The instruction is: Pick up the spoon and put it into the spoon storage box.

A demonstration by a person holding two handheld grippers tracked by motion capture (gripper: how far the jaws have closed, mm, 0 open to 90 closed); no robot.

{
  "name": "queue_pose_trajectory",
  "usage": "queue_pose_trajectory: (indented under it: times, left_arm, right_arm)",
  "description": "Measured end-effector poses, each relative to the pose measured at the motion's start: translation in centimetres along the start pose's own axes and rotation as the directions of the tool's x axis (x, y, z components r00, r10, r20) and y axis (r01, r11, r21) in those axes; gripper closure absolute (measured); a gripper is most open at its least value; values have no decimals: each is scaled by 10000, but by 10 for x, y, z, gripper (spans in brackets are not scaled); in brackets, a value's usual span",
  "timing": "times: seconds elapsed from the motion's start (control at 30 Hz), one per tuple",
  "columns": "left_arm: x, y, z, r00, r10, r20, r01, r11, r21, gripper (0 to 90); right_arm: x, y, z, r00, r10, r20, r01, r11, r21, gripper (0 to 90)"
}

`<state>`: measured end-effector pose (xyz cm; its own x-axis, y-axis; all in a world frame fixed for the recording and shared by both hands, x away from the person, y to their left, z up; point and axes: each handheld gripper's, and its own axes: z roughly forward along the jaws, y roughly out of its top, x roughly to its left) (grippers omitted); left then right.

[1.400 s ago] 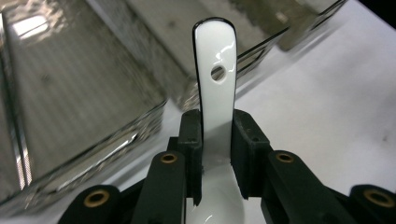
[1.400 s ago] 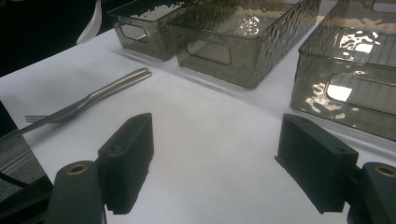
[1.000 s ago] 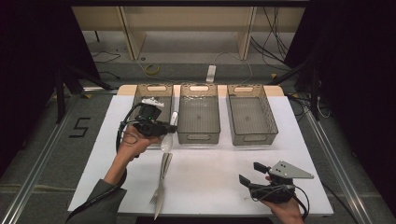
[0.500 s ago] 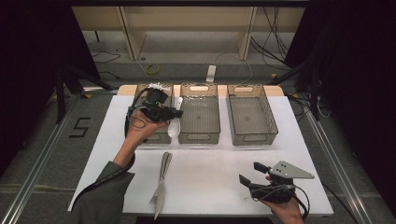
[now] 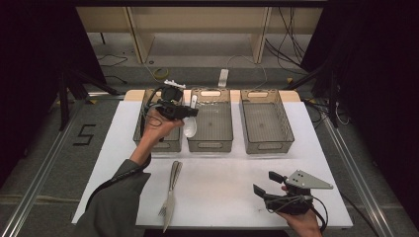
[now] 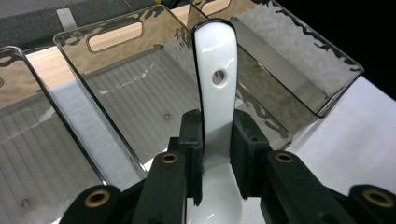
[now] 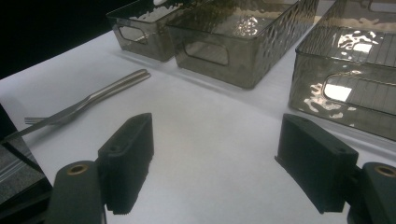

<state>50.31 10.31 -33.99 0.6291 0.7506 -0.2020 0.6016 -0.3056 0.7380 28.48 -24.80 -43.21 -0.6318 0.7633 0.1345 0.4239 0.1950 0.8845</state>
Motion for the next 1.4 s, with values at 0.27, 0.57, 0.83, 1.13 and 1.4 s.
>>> queue_pose_trajectory:
  times: [0.27, 0.57, 0.83, 1.13, 1.4]
  left_arm:
    - [0, 4, 18, 9997, -249, 68, 249, 9997, 40, 753]
    - [2, 11, 25, 9996, -234, -131, 234, 9997, 0, 755]
    - [7, 15, 29, 9992, -354, -171, 352, 9993, -154, 757]
    - [7, 16, 45, 9987, -306, -415, 309, 9995, 57, 759]
    - [12, 11, 51, 9983, -322, -480, 330, 9993, 157, 760]
  right_arm:
    - [0, 0, 0, 10000, -2, -11, 2, 10000, -3, 278]
    - [0, 0, -1, 10000, 3, -41, -3, 10000, 5, 278]
    - [0, 0, -1, 10000, 9, -58, -9, 10000, -6, 278]
    - [0, 0, -1, 10000, 32, -81, -32, 10000, -14, 278]
    - [0, 0, 0, 9999, 25, -105, -25, 10000, -13, 278]
